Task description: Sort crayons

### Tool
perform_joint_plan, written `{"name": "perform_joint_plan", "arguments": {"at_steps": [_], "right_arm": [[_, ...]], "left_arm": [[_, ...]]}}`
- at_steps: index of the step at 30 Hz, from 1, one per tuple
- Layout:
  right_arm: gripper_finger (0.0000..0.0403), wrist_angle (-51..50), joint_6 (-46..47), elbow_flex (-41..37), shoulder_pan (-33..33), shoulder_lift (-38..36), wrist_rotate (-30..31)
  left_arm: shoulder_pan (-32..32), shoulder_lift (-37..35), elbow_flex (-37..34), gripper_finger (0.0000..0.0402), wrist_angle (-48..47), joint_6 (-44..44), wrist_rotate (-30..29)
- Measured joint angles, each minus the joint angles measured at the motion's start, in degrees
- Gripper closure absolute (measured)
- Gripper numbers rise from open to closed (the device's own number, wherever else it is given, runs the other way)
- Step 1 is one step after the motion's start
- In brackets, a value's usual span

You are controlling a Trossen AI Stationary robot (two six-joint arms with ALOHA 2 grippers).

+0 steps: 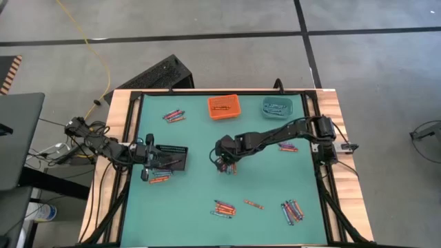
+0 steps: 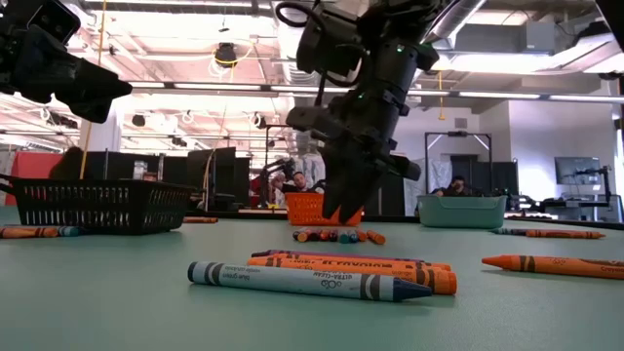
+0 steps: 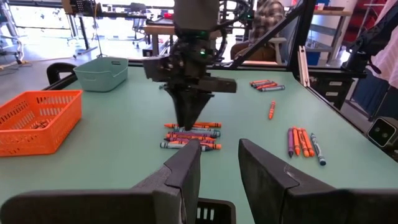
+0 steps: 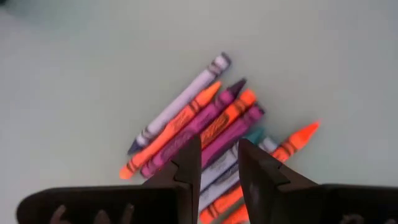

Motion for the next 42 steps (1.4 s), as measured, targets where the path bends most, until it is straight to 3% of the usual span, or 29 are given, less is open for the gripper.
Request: {"name": "perform_joint_plan", "arguments": {"at_steps": [17, 42], "right_arm": [[0.0304, 2.37, -1.97, 0.28, -1.14, 2.93, 0.37], [0.0304, -2.33, -4.20, 0.07, -1.20, 3.30, 0.22]], "left_arm": [[0.01, 0.02, 0.00, 0.0304, -0.02, 0.00, 0.03], [0.00, 0.00, 0.00, 0.0304, -0.01, 0.00, 0.14]]}}
